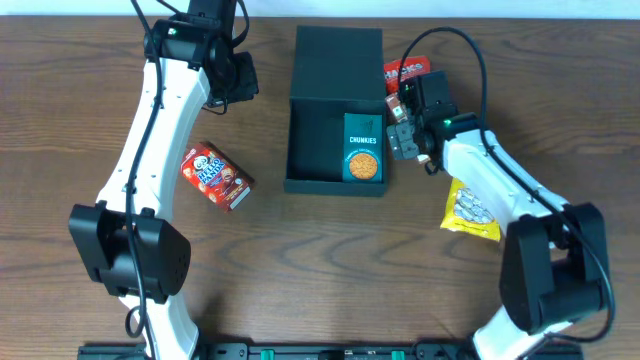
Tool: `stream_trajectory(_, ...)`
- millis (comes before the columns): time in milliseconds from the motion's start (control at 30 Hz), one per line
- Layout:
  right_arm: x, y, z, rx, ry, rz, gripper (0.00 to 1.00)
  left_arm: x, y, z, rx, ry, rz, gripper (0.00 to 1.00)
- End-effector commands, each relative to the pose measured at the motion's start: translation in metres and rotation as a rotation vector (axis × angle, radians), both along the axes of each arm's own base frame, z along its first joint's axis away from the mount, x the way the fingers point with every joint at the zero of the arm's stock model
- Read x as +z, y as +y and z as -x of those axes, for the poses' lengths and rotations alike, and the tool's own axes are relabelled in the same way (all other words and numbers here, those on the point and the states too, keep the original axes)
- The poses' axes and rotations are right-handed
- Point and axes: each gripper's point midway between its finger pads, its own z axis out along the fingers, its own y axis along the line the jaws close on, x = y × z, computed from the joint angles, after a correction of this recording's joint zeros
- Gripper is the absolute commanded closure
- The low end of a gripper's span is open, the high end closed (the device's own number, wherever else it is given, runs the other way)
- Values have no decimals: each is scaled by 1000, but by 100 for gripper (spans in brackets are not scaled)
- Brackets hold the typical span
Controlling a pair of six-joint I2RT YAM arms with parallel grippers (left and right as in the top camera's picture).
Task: Pack container
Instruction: 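Lift the Pocky box upright and carry it toward the green box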
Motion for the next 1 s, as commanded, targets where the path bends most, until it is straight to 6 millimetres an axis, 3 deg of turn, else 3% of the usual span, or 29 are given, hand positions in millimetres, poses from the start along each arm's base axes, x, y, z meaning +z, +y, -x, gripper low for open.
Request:
stream_trajectory(0,-7,-2,-5,-4,9,14,14,1,2,-2,11,-5,-2,69)
stream_trajectory(200,-5,0,-14,-5,-31,4,34,2,2,-3,11,-10,-1,69)
stream_trajectory(733,-30,0,-21,-9,-12,9,34,2,2,-4,11,-12,0,69)
stream_trajectory(900,-34,0,-20,-9,-4,12,44,2,2,-4,11,-12,1,69)
stream_trajectory(967,-33,0,-22,-9,-9,11,54,2,2,-4,16,-12,3,69)
